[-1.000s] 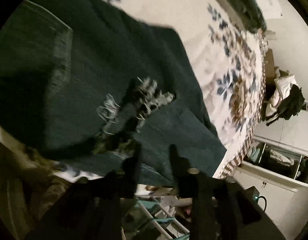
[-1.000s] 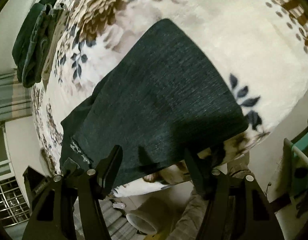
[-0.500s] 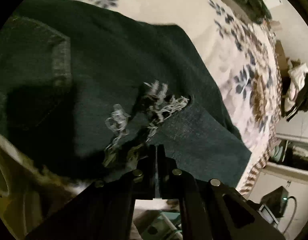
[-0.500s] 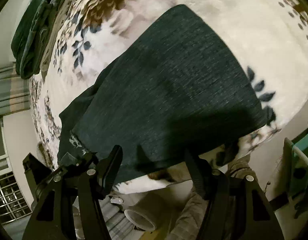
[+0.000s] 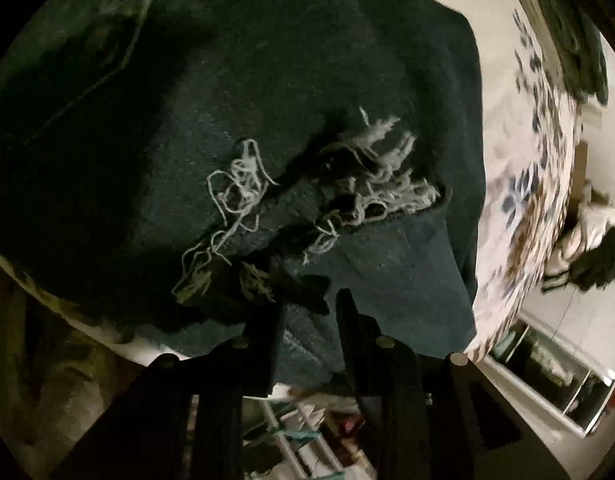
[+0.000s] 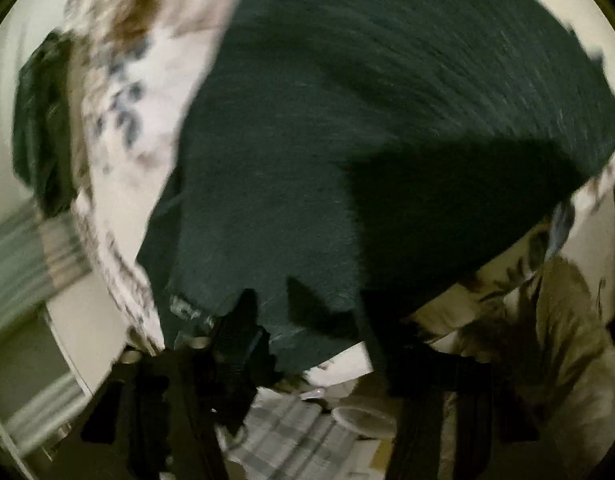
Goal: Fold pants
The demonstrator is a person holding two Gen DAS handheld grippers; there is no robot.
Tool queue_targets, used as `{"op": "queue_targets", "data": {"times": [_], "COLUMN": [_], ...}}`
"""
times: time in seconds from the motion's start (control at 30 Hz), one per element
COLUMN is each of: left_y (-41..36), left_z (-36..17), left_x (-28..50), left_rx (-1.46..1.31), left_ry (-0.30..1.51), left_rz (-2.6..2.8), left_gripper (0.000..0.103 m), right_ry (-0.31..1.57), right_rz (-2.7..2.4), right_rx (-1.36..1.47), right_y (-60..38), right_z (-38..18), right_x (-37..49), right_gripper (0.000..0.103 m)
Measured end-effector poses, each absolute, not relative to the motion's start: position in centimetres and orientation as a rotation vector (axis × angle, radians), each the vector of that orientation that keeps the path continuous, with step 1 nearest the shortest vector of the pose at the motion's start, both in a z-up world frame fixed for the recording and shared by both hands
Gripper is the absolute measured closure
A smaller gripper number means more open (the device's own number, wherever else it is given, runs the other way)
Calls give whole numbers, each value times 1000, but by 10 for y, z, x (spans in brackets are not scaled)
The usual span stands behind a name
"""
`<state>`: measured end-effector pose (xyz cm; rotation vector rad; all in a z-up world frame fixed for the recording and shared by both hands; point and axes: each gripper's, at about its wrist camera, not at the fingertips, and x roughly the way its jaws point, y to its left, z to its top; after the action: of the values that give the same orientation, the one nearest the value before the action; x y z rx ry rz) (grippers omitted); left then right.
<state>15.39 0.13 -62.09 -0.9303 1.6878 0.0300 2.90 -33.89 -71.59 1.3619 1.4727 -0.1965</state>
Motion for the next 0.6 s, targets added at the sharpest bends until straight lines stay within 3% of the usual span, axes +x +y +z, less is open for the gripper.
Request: {"op": "queue_targets", "data": {"times": [0.03, 0.07, 0.1, 0.17, 0.47, 0.5, 0.53, 0.57, 0.6], "left_y": [0, 0, 0, 0, 9, 11, 17, 22, 30], "left_z": [-619, -617, -615, -613, -589, -580, -568, -561, -555], "left_x": [154, 153, 150, 144, 140, 140, 139, 137, 135], "left_rx": [-915, -901, -887, -850, -739, -698, -665, -658, -659], "left_ry": [1684, 1678, 1672, 1671, 1612, 1586, 1543, 1512, 1484], "left_rz": [31, 32, 36, 39, -56, -58, -68, -75, -75], "left_gripper": [81, 83, 85, 93, 90, 84, 68, 44, 33], "right_ry": [1486, 1508, 1513, 1514, 1613, 1625, 1630, 1632, 1629], "right_rz": [-231, -271, -285, -284, -224, -202, -170, -138, -118], "right_rx": [1368, 1357, 1363, 1356, 1119, 1073, 1022, 961, 908], "right_y": [-339, -339, -339, -337, -319, -316, -311, -303, -299], "right_z": [-719, -722, -724, -722, -706, -701, -696, -689, -684], "right_x": [27, 24, 21, 18, 46, 50, 56, 62, 65], "right_gripper": [88, 97, 100, 100, 95, 87, 64, 56, 41]}}
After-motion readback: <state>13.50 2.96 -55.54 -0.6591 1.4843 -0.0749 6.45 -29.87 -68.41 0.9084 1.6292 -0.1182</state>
